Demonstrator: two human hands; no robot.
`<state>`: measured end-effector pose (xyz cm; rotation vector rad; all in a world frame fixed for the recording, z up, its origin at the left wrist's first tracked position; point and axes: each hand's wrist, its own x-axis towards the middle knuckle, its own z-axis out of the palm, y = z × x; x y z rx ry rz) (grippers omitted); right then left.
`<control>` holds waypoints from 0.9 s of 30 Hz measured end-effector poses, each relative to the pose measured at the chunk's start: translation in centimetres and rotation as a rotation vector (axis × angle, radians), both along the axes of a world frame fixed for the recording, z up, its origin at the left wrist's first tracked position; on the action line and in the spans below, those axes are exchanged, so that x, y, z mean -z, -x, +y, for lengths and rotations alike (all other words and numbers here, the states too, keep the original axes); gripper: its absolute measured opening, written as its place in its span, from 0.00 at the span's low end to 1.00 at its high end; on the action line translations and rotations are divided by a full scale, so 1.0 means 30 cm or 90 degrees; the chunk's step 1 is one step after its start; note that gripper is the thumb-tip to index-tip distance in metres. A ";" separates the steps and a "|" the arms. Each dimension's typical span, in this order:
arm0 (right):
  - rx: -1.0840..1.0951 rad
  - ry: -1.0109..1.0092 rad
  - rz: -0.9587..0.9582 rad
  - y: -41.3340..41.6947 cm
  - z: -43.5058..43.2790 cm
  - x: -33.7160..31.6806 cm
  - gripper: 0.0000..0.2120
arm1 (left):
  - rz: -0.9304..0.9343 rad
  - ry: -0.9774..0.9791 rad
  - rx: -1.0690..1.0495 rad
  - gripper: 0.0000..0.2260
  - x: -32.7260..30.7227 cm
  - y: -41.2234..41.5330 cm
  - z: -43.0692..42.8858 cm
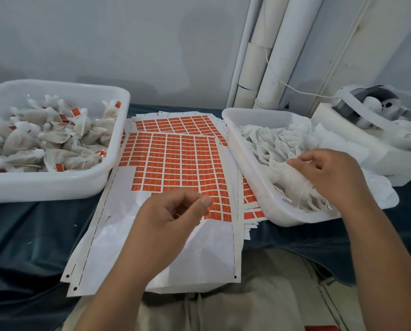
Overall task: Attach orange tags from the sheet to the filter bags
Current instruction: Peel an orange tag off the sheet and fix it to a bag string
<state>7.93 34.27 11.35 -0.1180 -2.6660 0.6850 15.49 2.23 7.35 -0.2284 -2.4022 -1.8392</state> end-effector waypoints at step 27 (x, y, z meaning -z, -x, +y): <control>-0.296 0.272 -0.020 -0.279 -0.365 -0.051 0.21 | 0.145 0.199 0.067 0.41 0.024 -0.113 0.151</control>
